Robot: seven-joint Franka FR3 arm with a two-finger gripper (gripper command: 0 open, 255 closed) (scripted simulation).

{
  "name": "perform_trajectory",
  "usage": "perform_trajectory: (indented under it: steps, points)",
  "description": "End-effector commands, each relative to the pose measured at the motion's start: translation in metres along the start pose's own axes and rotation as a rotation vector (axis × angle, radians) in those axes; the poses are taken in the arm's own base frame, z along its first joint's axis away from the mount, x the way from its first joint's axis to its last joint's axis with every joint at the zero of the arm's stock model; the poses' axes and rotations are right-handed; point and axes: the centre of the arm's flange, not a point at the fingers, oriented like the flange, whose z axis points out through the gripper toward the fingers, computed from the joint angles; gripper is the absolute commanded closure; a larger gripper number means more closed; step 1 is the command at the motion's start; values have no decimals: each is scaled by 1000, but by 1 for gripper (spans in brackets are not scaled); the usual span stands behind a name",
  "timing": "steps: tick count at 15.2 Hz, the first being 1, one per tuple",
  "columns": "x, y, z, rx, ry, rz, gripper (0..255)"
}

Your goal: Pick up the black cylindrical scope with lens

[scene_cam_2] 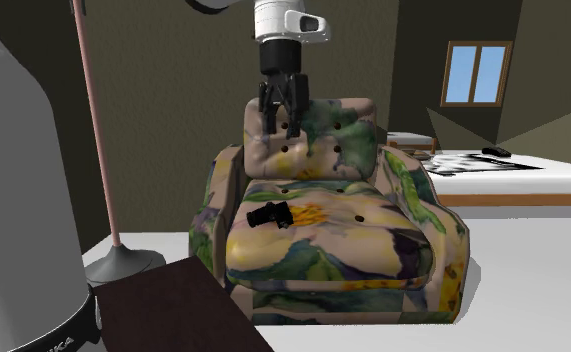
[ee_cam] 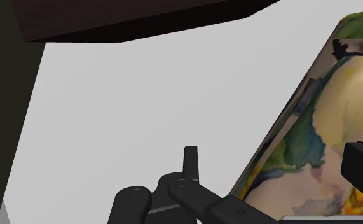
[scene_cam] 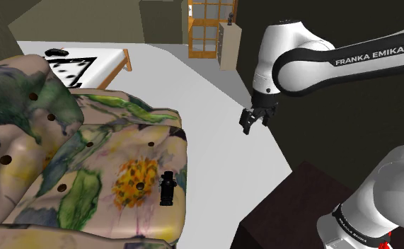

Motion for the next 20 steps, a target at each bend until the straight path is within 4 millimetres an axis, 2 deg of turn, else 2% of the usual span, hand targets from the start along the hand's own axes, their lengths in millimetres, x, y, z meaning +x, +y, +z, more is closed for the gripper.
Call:
perform_trajectory:
  steps: [1,20]
  points:
    - [5,-18,15,14,8,6,0]
    - [83,-183,166,130,56,53,0]
